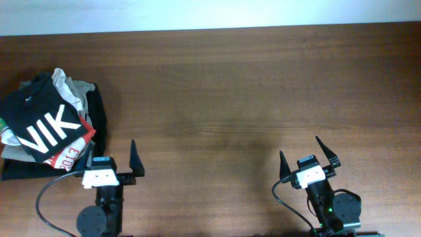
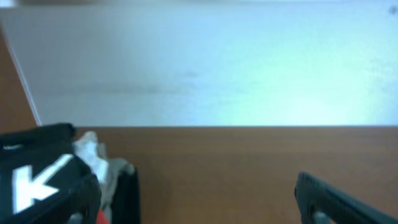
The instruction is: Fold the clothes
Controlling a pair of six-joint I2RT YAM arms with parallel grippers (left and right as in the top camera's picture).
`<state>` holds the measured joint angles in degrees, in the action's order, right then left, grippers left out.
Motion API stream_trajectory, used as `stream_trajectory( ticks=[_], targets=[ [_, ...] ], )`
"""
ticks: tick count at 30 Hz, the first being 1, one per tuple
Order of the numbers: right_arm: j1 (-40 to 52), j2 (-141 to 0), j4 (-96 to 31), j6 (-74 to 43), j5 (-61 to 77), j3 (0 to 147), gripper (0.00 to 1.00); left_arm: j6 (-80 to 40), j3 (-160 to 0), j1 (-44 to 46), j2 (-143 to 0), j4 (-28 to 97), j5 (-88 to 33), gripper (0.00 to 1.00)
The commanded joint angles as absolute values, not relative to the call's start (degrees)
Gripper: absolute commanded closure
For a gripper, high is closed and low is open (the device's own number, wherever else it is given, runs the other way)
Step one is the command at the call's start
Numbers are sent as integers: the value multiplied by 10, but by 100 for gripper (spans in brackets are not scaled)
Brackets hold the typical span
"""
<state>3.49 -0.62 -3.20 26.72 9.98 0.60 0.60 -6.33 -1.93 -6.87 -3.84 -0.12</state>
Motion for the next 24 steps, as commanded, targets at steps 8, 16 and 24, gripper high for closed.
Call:
stream_trajectory(
  ticks=[8, 16, 24],
  targets=[
    [37, -3, -36, 259, 99, 3, 1, 24, -5, -5, -3, 48, -2, 1],
    [37, -3, -36, 259, 99, 3, 1, 24, -5, -5, -3, 48, -2, 1],
    [37, -3, -36, 259, 99, 3, 1, 24, -5, -5, -3, 48, -2, 1]
  ],
)
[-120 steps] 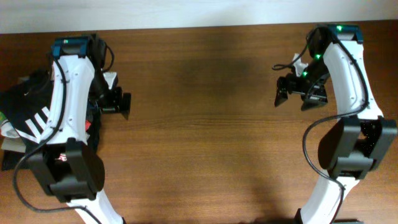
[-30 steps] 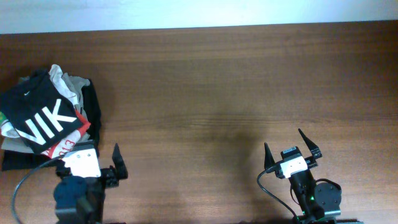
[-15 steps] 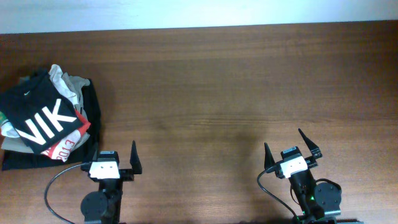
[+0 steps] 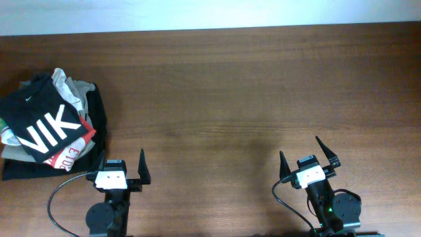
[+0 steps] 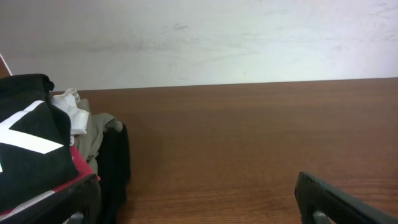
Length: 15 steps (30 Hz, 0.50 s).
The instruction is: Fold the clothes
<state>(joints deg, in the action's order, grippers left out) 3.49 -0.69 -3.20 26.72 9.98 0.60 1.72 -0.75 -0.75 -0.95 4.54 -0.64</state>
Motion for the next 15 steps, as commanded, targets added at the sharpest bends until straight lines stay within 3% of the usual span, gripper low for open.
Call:
stream_trajectory(
  ticks=[1, 12, 15],
  targets=[
    [37, -3, -36, 259, 99, 3, 1, 24, -5, -5, -3, 48, -2, 1],
    [38, -2, -34, 256, 115, 3, 1, 24, -5, -5, -3, 48, -2, 1],
    [38, -2, -12, 196, 115, 3, 1, 24, -5, -5, -3, 48, -2, 1]
  ],
)
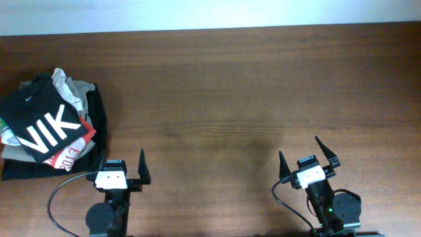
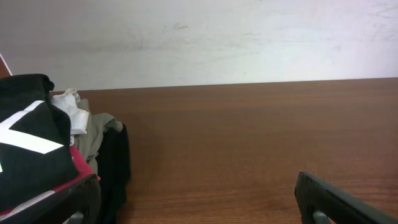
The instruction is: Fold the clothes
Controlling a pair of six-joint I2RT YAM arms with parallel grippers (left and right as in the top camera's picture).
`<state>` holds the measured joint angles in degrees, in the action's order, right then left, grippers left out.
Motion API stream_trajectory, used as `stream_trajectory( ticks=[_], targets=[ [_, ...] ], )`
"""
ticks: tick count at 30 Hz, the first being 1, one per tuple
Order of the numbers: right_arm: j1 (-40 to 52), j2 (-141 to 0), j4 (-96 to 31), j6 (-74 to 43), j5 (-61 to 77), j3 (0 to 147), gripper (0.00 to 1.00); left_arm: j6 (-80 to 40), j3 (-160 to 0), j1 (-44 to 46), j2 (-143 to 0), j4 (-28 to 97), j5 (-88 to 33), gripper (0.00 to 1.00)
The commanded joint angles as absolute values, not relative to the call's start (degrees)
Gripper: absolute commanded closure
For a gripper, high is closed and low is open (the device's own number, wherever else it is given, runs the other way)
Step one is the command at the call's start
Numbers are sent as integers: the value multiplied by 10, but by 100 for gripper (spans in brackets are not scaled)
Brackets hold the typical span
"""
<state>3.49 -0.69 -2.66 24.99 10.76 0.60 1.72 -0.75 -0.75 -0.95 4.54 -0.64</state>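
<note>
A heap of crumpled clothes [image 1: 49, 125] lies at the table's left edge, topped by a black shirt with white letters, with red, white and grey garments under it. In the left wrist view the clothes heap [image 2: 56, 149] fills the lower left. My left gripper [image 1: 122, 163] stands open near the front edge, just right of the heap, nothing between its fingers [image 2: 329, 199]. My right gripper [image 1: 306, 153] rests open at the front right, far from the clothes.
The brown wooden table [image 1: 237, 85] stretches to a white wall [image 2: 205, 37] at the back. Both arm bases sit at the front edge.
My left gripper stood open closer to the heap at the front left, its camera tilted up at the wall. By the last earlier moment it had shifted slightly right and levelled, and it has stayed there. The right arm kept still.
</note>
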Motion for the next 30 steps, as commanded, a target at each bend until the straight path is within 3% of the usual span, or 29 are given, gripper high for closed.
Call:
stream_trajectory(
  ticks=[1, 3, 7, 10, 14, 30],
  targets=[
    [38, -2, -2, 128, 74, 3, 1, 24, -5, -5, -3, 48, -2, 1],
    [38, -2, 4, 37, 2, 3, 1, 24, -5, -5, -3, 48, -2, 1],
    [38, -2, -49, 38, -24, 3, 1, 24, -5, -5, -3, 48, -2, 1],
    [37, -2, -46, 101, -35, 3, 1, 24, -5, -5, -3, 48, -2, 1],
    [37, -2, -45, 54, -25, 3, 1, 24, -5, -5, -3, 48, -2, 1],
    [37, -2, -45, 72, -20, 3, 1, 24, -5, -5, -3, 48, -2, 1]
  ],
)
